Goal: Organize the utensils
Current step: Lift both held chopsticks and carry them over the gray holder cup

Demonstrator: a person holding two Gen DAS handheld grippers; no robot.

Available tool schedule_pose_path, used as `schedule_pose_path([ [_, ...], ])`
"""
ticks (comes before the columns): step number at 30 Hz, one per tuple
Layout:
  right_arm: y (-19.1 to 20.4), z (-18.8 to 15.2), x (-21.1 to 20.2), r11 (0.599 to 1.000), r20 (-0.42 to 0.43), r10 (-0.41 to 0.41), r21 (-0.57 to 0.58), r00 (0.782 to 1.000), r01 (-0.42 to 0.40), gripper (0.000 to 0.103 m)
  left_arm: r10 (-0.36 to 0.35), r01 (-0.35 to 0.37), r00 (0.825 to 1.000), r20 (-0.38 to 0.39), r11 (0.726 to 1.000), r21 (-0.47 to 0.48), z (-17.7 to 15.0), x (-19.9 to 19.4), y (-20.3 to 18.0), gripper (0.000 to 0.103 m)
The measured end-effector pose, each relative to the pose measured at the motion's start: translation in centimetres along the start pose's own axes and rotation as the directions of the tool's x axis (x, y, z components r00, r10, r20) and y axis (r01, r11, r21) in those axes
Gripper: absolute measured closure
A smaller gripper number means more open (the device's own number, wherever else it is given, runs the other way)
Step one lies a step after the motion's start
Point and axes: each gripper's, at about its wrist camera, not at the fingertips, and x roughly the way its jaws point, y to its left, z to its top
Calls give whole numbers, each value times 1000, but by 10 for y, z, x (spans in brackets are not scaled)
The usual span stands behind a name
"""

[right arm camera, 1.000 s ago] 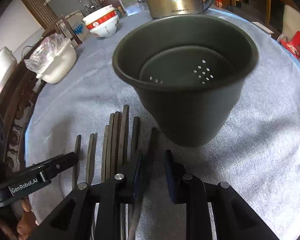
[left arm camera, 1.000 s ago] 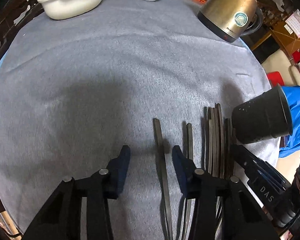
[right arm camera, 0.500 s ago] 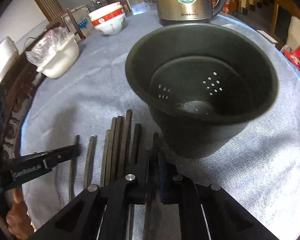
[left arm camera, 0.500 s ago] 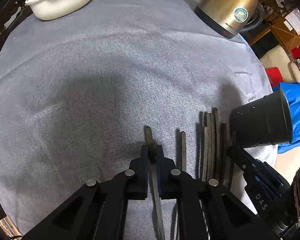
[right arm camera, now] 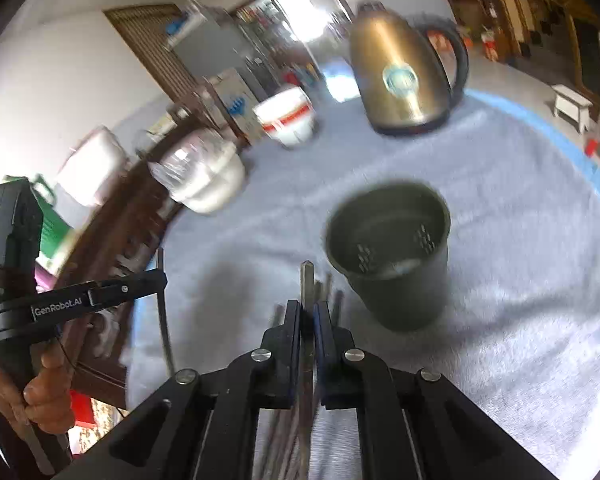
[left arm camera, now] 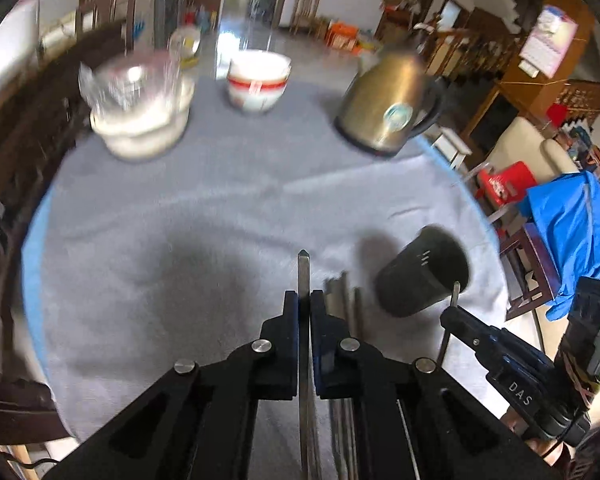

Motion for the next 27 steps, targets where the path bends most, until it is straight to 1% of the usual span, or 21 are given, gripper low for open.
schedule_pose_path([
  [3, 8, 11, -27, 999, 78, 34, -15, 996, -33, 96, -14, 11, 997, 79, 999, 36, 5, -36, -15, 97],
  [5, 9, 21, -47, 999, 134, 51, -21, 990, -49, 96, -26, 20, 992, 127, 998, 53, 11, -55, -24, 97],
  [7, 11, 32, -63, 998, 197, 62, -21, 979, -59, 96, -46, 34, 984, 171, 997, 73, 19, -75, -34, 97],
  [11, 9, 58, -92, 998, 309, 57, -6, 949, -58, 96, -67, 43, 969, 238, 994, 104, 34, -95, -51, 97],
  [13, 9, 72, -105, 999, 378, 33, -8, 925, -32, 96, -74, 47, 957, 281, 994, 103, 47, -104, -61, 97],
  [15, 8, 85, -112, 1000, 423, 10, -5, 906, -9, 96, -81, 53, 947, 310, 994, 99, 56, -111, -68, 97],
  [17, 5, 94, -119, 1000, 454, 2, 8, 891, -6, 96, -87, 58, 938, 335, 994, 95, 65, -117, -77, 97],
  [18, 4, 98, -121, 1000, 465, 0, 11, 885, -5, 96, -89, 58, 931, 355, 994, 96, 70, -119, -82, 97],
  [19, 2, 101, -123, 1000, 469, -9, 16, 883, 2, 96, -86, 54, 927, 365, 994, 97, 73, -120, -86, 97],
  [20, 1, 103, -125, 1000, 465, -17, 24, 885, 7, 96, -83, 51, 926, 368, 994, 97, 75, -119, -90, 97],
  [23, -7, 99, -127, 999, 431, -11, 32, 902, -4, 96, -86, 46, 928, 362, 992, 118, 70, -115, -96, 97],
  [24, -13, 92, -126, 999, 395, -15, 38, 918, -1, 93, -78, 37, 930, 359, 992, 122, 69, -113, -96, 97],
  [25, -18, 88, -125, 999, 365, -6, 49, 931, -12, 93, -75, 33, 932, 355, 992, 123, 67, -112, -95, 97],
  [26, -25, 81, -121, 998, 313, 10, 61, 950, -31, 93, -77, 37, 935, 346, 992, 121, 64, -110, -92, 97],
  [27, -33, 74, -118, 997, 268, 4, 78, 963, -26, 92, -79, 41, 938, 339, 992, 118, 61, -109, -89, 97],
])
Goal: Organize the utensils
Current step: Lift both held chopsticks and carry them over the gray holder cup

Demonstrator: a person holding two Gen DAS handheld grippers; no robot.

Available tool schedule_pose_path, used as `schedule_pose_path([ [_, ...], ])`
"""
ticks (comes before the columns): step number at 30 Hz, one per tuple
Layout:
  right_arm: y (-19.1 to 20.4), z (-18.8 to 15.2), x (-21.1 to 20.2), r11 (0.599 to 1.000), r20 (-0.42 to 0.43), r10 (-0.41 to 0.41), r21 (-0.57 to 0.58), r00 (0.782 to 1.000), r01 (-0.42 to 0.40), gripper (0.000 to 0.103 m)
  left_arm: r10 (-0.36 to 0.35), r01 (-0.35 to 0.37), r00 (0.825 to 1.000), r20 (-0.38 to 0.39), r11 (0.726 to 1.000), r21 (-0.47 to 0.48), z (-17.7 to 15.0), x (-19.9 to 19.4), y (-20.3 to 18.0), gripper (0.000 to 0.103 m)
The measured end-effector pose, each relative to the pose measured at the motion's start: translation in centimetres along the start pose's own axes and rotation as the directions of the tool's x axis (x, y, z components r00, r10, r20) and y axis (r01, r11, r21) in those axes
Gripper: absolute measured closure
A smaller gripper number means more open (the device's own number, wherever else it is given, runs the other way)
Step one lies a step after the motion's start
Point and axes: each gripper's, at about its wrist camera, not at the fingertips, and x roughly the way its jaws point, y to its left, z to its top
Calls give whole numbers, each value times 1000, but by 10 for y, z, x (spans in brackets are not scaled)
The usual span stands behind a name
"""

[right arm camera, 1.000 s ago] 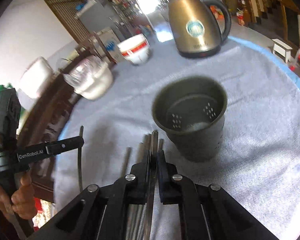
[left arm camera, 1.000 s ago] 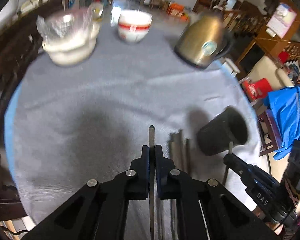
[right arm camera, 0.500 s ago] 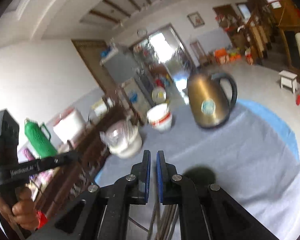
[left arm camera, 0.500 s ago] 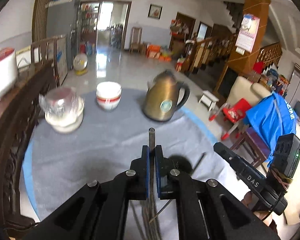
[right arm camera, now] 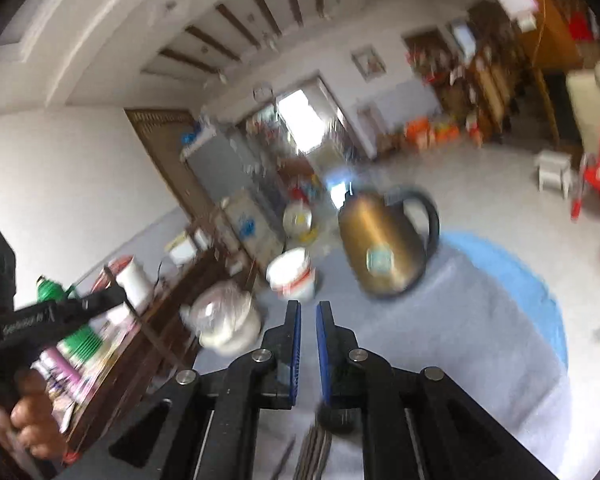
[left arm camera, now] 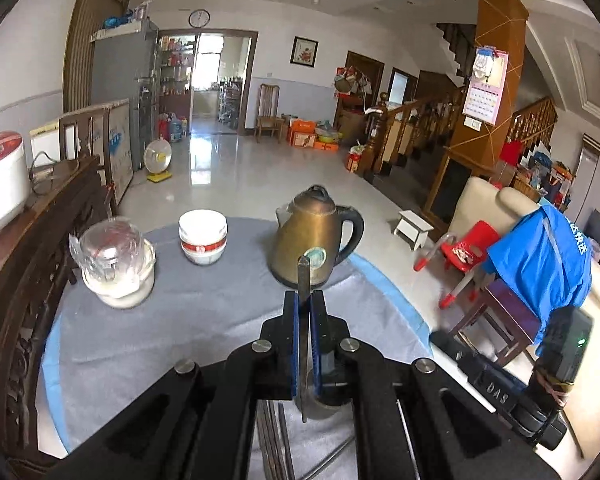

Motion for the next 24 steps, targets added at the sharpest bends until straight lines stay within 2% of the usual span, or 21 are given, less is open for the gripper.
schedule_pose_path([
  [2, -14, -14, 6, 998, -78, -57, 24, 995, 59, 85, 11, -11, 1000, -21, 1000, -5, -9, 1, 7, 97],
  [4, -33, -33, 15, 990, -166, -109, 66, 980, 122, 67, 13, -14, 999, -37, 1000, -13, -17, 0, 13, 97],
  [5, -43, -41, 20, 984, -208, -125, 95, 970, 148, 43, 12, -13, 999, -47, 1000, -18, -22, -1, 18, 97],
  [6, -59, -54, 24, 974, -254, -132, 149, 958, 173, 34, 14, -15, 999, -51, 1000, -22, -26, -3, 22, 97],
  [7, -67, -62, 28, 965, -286, -146, 170, 947, 201, 34, 16, -17, 999, -51, 1000, -23, -29, -5, 25, 97],
  [8, -75, -72, 32, 954, -335, -176, 173, 926, 243, 37, 19, -20, 999, -47, 999, -25, -33, -8, 28, 97],
  [11, -96, -97, 50, 919, -470, -214, 201, 857, 339, 68, 18, -20, 999, -48, 999, -45, -44, -16, 40, 97],
  [12, -103, -106, 58, 907, -510, -209, 218, 834, 361, 67, 15, -17, 999, -49, 999, -49, -46, -18, 42, 97],
  [16, -107, -116, 69, 879, -556, -230, 234, 799, 416, 67, -3, 0, 999, -46, 998, -64, -56, -26, 52, 97],
  [21, -106, -129, 90, 835, -597, -301, 212, 744, 508, 67, -25, 22, 999, -34, 996, -85, -64, -34, 63, 97],
  [22, -106, -130, 91, 830, -587, -317, 208, 745, 517, 67, -28, 25, 999, -34, 996, -88, -65, -34, 64, 97],
  [24, -100, -129, 98, 817, -577, -367, 176, 730, 550, 68, -35, 32, 999, -33, 995, -94, -67, -36, 68, 97],
])
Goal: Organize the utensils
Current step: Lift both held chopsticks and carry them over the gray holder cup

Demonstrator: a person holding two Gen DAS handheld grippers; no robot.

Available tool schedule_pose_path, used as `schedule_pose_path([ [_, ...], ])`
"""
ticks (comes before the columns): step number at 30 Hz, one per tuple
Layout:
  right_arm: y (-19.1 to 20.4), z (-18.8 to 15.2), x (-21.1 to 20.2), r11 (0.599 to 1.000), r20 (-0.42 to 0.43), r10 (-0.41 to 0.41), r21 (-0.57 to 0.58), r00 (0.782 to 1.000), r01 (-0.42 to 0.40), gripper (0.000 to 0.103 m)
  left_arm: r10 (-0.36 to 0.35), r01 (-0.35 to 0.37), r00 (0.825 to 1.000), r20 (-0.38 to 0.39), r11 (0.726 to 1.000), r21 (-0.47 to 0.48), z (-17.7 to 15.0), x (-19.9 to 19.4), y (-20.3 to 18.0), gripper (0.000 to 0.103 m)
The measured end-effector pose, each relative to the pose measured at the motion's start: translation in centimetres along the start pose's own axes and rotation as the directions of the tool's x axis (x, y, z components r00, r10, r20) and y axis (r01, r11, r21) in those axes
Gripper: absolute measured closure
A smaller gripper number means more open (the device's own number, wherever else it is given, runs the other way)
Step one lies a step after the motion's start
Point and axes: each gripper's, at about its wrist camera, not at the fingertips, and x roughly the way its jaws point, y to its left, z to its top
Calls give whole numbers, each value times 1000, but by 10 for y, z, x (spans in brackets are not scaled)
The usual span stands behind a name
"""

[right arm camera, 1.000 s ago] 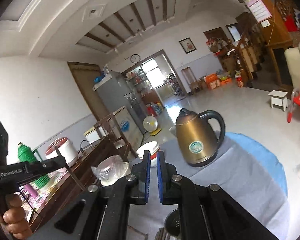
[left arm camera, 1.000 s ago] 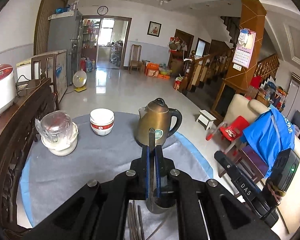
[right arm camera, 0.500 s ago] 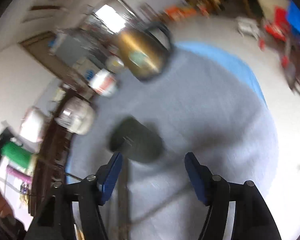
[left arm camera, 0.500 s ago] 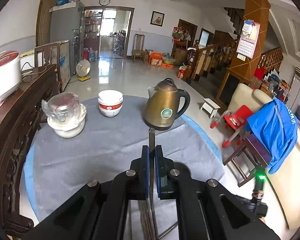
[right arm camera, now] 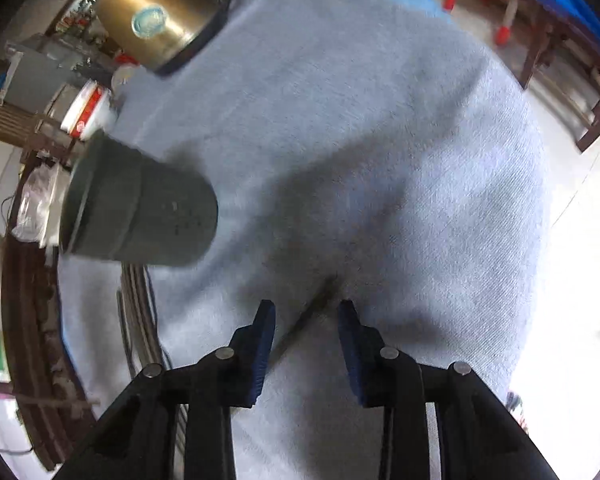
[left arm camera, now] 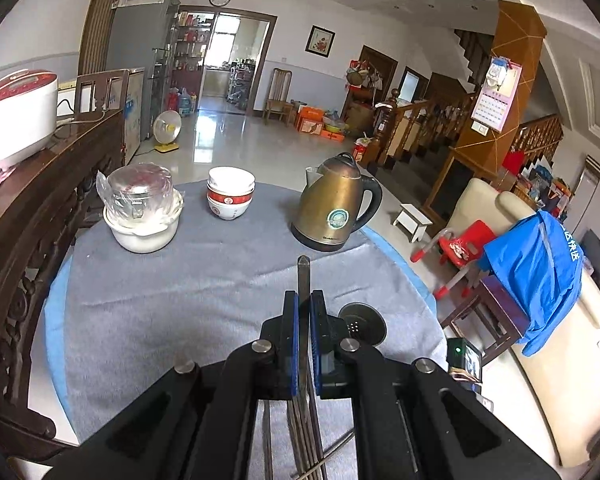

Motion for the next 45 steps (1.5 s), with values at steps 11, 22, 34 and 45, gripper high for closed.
schedule_pose_path([
  [11, 27, -10, 7, 975, 106, -140, -159, 984, 156, 92, 0, 0, 1000, 2, 1000, -15, -2, -2, 3, 97],
  [22, -6, -6, -79, 984, 318, 131, -155, 939, -85, 97, -1, 1, 1000, 3, 1000, 6, 10, 8, -22, 97],
  [34, 29, 23, -216, 933, 641, 358, -228, 679, -277, 100, -38, 39, 993, 110, 999, -7, 48, 28, -64, 97],
  [45, 67, 62, -205, 948, 585, 289, -285, 758, -141, 97, 26, -23, 997, 78, 999, -47, 53, 88, -68, 97],
])
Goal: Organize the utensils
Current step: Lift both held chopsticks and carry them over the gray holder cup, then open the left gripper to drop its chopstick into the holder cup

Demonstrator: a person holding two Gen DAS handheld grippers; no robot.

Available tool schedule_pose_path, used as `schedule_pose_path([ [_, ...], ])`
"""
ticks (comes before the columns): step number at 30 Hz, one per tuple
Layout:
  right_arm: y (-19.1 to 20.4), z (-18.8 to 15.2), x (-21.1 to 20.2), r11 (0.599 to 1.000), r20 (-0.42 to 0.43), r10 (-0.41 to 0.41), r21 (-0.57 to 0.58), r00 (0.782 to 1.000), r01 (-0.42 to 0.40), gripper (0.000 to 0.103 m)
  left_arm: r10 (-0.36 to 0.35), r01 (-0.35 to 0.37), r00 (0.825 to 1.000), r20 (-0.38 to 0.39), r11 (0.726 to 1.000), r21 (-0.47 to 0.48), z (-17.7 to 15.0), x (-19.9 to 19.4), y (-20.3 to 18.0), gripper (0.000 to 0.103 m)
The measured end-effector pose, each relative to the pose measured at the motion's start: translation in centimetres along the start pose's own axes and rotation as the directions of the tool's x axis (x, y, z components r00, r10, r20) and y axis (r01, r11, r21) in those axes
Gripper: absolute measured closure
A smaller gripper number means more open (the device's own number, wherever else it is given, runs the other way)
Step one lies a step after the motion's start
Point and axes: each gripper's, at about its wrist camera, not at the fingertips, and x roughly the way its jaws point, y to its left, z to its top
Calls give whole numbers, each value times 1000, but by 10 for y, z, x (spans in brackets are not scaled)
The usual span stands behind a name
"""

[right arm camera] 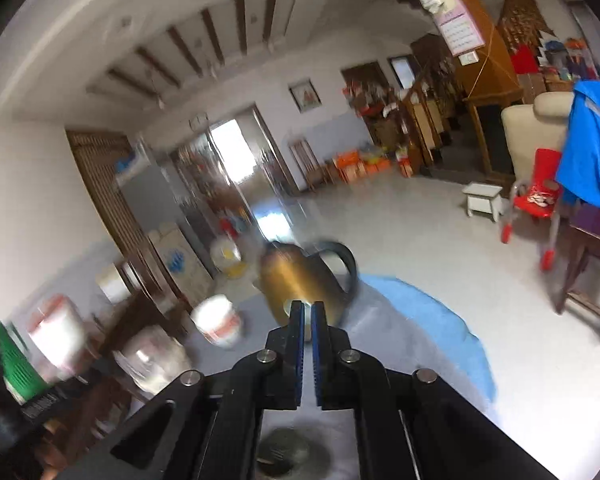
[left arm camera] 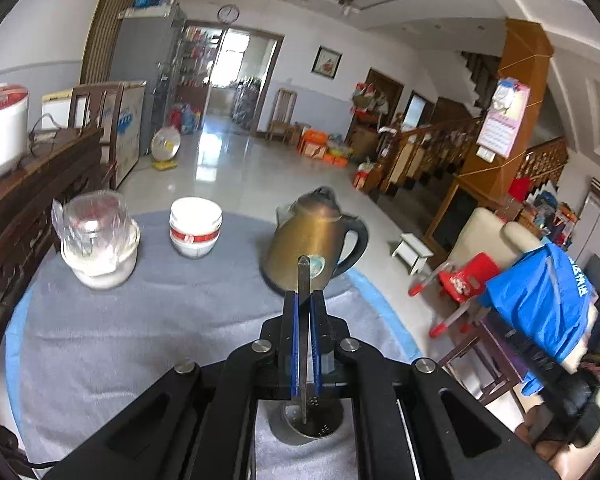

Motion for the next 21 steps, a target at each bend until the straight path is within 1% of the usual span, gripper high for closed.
schedule_pose_path([
  [1, -10, -5, 20, 1000, -79, -26, 11, 997, 27, 97, 4, -4, 1000, -11, 1000, -5, -2, 6, 3, 97],
  [3, -37, -17, 58, 995, -218, -87, 29, 972, 96, 97, 8, -8, 1000, -21, 1000, -10, -5, 12, 6, 97],
  [5, -61, -29, 92, 987, -317, -118, 68, 941, 147, 97, 5, -5, 1000, -18, 1000, -13, -6, 18, 6, 97],
  [7, -80, -38, 117, 980, -367, -141, 80, 919, 182, 97, -2, 2, 1000, -15, 1000, -8, -8, 25, 5, 97],
  [10, -100, -45, 152, 970, -412, -190, 65, 891, 236, 96, -7, 7, 1000, -22, 1000, 2, -12, 37, 1, 97],
  [11, -111, -43, 159, 967, -427, -197, 65, 883, 247, 94, -8, 8, 1000, -26, 1000, 8, -14, 41, 0, 97],
  [13, -117, -41, 176, 962, -449, -209, 68, 869, 266, 89, 3, -3, 999, -31, 1000, 19, -17, 48, 0, 97],
  [14, -119, -42, 183, 959, -453, -221, 63, 864, 278, 82, 5, -4, 999, -40, 1000, 24, -20, 52, 1, 97],
  [15, -122, -42, 187, 956, -455, -233, 56, 860, 288, 68, 3, -1, 999, -49, 1000, 26, -21, 54, 2, 97],
  [16, -123, -42, 195, 952, -460, -248, 49, 852, 304, 57, 1, 1, 998, -60, 1000, 27, -23, 57, 3, 97],
  [17, -125, -43, 200, 949, -460, -255, 50, 850, 312, 37, -1, 3, 997, -71, 1000, 29, -25, 59, 5, 97],
  [19, -129, -44, 205, 943, -456, -276, 42, 846, 330, 37, -14, 17, 996, -88, 999, 40, -30, 61, 8, 97],
  [20, -128, -44, 209, 942, -466, -286, 25, 837, 336, 39, -17, 22, 995, -96, 999, 47, -32, 61, 9, 97],
  [21, -129, -45, 212, 940, -471, -291, 20, 833, 339, 43, -21, 26, 994, -104, 998, 51, -33, 61, 11, 97],
])
